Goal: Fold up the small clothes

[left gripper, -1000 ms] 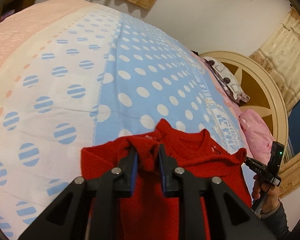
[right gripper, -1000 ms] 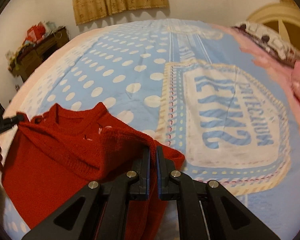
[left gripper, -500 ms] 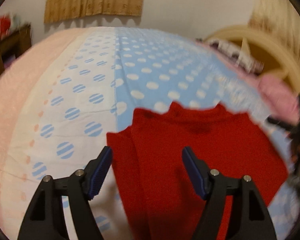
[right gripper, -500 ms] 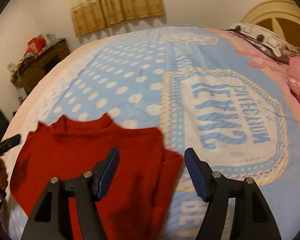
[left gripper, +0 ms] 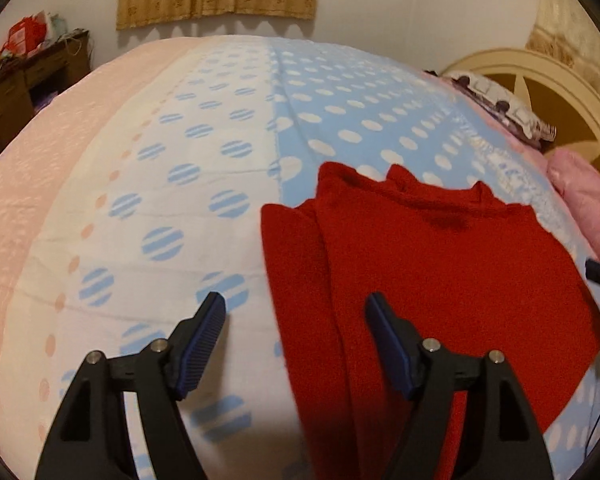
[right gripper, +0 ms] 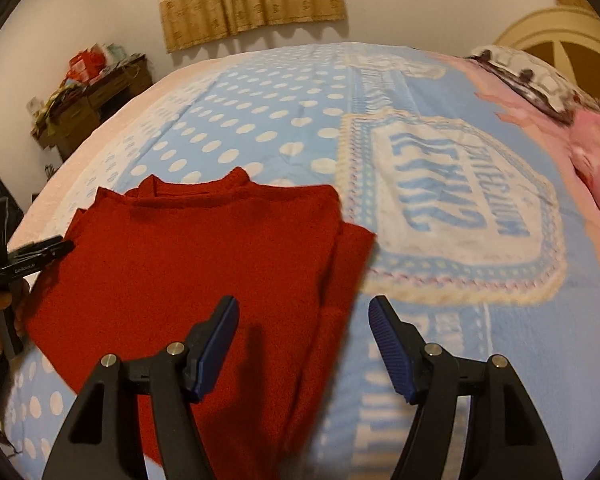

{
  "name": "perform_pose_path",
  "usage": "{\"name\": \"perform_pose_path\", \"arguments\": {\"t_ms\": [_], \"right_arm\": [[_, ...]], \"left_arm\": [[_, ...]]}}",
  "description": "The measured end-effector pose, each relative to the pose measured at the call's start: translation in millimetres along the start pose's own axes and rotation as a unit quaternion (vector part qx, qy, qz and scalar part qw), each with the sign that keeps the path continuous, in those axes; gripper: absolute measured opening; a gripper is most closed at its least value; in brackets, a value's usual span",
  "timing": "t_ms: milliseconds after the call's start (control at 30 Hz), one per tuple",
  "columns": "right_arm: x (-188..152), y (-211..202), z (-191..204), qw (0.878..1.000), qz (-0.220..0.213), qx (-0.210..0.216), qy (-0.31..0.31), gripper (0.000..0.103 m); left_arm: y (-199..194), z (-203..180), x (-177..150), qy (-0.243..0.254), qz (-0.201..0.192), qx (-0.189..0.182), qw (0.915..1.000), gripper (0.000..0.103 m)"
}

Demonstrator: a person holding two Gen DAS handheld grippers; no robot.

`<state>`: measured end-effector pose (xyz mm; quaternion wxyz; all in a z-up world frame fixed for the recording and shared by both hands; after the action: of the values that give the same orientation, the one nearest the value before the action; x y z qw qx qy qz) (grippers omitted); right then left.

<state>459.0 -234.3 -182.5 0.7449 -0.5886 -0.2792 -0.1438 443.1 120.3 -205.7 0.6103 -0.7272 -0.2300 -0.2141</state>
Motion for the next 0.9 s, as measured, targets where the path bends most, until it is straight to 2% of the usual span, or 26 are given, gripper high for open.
{"name": "perform_pose_path", "arguments": {"t_ms": [200,300,400,500,600,633,733,900], "right_arm": [[-32,-23,16,1.000,0.011,0.018,-0.010,0.068],[-42,-34,30,0.999,-0.006,0.017,-0.028,0.068],[-48,-37,49,0.998,-0.009,0.047,-0.049,0.068],[-59,-20,64,0.996,0.017,0.061,-0.064,0.068],[-80,8,59,0.995,0.080,0.051,-0.040,0.068],[-82,8,60,0.995,0.073,0.046,-0.048,0.068],[-83,-1,68,0.995,0.061,0.022,-0.073,0.068],[-58,-13,90,0.996,0.036,0.031,-0.079,0.068]], "left_arm": [[-31,-16,-24,0.014,-0.020,-0.008,0.9997,0.074],[-40,-21,-37,0.021,-0.022,0.003,0.9995,0.075],[-42,-26,-47,0.031,-0.023,0.006,0.9992,0.081],[-35,-24,-50,0.041,-0.017,0.028,0.9986,0.081],[-33,-18,-50,0.027,-0.017,0.027,0.9991,0.083],[-33,-17,-52,0.025,-0.016,0.030,0.9991,0.089],[-29,-12,-57,0.016,-0.011,0.037,0.9991,0.095],[-23,-7,-61,0.003,-0.001,0.044,0.9990,0.103]]}}
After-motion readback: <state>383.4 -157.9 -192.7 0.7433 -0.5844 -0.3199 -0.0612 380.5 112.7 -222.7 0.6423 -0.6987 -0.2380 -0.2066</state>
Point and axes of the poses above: each gripper's, at about its wrist camera, not at the fingertips, and y roughly the way its jaws point, z to its left, x to its top, the point moved 6 cm from there along y, roughly the way its jaws point, and after that the axes turned 2 degrees about z, right-handed, at the moved point
